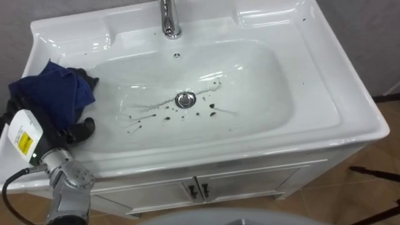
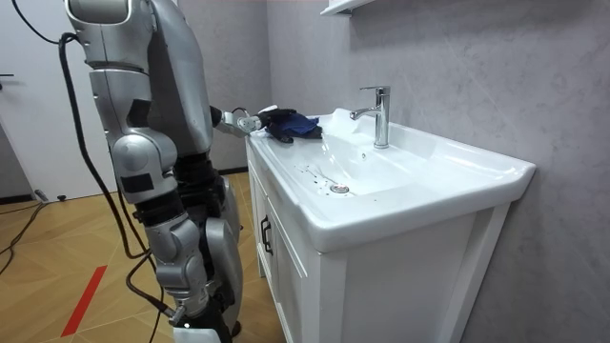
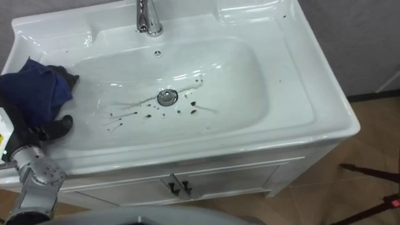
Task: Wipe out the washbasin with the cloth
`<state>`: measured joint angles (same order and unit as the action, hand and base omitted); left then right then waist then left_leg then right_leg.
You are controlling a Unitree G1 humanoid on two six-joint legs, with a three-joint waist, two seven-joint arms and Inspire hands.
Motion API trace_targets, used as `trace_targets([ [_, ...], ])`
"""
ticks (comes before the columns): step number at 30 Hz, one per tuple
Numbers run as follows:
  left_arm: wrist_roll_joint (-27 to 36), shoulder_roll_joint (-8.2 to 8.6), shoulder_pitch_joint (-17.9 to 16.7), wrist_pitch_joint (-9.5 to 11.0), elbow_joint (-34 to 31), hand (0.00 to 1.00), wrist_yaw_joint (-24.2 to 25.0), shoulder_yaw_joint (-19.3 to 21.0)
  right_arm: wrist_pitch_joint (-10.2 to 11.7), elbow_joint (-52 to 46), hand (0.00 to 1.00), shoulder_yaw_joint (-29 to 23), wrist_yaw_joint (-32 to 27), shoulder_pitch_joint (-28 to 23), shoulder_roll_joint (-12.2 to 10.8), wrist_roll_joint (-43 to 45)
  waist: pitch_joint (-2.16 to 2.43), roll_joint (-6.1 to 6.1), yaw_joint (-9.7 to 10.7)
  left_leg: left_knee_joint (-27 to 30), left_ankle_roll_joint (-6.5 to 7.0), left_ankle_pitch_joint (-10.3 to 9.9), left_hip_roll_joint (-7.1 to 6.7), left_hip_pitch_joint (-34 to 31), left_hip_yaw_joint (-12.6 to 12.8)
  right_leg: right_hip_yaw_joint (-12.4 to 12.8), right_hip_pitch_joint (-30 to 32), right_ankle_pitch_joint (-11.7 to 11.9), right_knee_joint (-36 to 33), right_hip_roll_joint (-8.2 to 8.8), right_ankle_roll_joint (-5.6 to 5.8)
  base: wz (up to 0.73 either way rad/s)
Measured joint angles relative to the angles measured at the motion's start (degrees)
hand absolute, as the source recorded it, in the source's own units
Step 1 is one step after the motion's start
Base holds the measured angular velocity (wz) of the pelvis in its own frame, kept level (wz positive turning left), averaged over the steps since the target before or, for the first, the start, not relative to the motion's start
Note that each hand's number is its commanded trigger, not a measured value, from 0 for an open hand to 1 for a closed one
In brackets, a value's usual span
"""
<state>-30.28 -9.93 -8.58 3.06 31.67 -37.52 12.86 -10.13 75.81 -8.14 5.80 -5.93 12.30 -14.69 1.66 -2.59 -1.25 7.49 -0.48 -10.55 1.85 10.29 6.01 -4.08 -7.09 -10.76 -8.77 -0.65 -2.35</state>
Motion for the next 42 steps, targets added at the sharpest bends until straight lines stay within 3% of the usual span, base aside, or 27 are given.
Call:
trace_targets([
  [9,-0.73,-0.19,0.94,0.14,1.96,1.00,0.98,0.61,-1.10,0.00,0.00,-0.02,0.30,0.30,0.05,2.78,0.08,-0.06,-0.32,0.03,-0.87,0.54,0.79,0.29,0.02,0.58,-0.34,-0.09,-0.20,-0.65,-0.99,-0.04],
  [11,-0.75,-0.87,1.91,0.14,2.96,1.00,0.93,1.84,-1.21,0.00,0.00,-0.02,0.27,0.46,0.10,3.84,0.11,-0.13,-0.43,0.02,-1.00,0.62,0.87,0.28,0.02,0.60,-0.36,-0.08,-0.17,-0.86,-1.13,0.00],
  [20,-0.51,-1.34,2.50,0.14,3.34,1.00,0.89,2.40,-1.31,-0.30,0.00,0.12,0.13,0.51,0.15,4.23,0.18,-0.27,-0.42,0.03,-1.00,0.62,0.88,0.33,0.02,0.23,-0.89,-0.11,0.03,-0.56,-1.22,0.02],
  [25,2.76,-1.78,2.57,0.14,3.33,1.00,0.88,2.91,-1.14,-0.32,0.00,0.10,0.18,0.66,0.14,3.70,0.17,-0.24,-0.41,0.02,-1.00,0.62,0.88,0.29,-0.02,0.08,-0.94,-0.16,0.12,-0.51,-1.27,0.00],
  [33,3.85,-1.37,4.06,0.16,3.32,1.00,1.22,3.04,1.56,-0.45,0.00,0.47,0.16,0.83,-0.19,1.50,0.02,0.12,-0.39,-0.06,-1.00,0.62,0.66,-0.10,-1.17,-1.09,-1.03,-0.24,0.20,-0.42,-1.15,0.10],
  [37,3.39,-1.21,4.42,-0.68,-0.75,1.00,3.38,2.87,2.10,-1.03,0.00,0.73,0.65,0.95,-0.35,1.16,-0.17,0.72,0.16,-0.05,-1.02,0.61,0.57,-1.41,-1.70,-3.32,-0.29,-0.29,0.40,0.09,-1.04,0.25],
  [40,2.38,-1.03,4.05,-1.85,-5.01,1.00,4.70,2.70,3.25,-0.99,0.00,1.16,0.63,1.15,-0.94,0.94,-0.89,1.50,0.05,-0.01,-1.03,0.62,0.41,-2.21,-2.73,-4.10,0.17,-0.34,0.33,0.23,-0.96,0.20],
  [42,2.40,-0.59,3.60,-2.55,-7.43,1.00,4.95,2.70,4.15,-0.91,0.00,2.01,0.52,1.26,-1.28,0.68,-1.06,1.88,-0.10,0.05,-1.06,0.60,0.38,-2.91,-2.95,-4.19,0.51,-0.26,0.87,0.23,-0.84,0.11],
])
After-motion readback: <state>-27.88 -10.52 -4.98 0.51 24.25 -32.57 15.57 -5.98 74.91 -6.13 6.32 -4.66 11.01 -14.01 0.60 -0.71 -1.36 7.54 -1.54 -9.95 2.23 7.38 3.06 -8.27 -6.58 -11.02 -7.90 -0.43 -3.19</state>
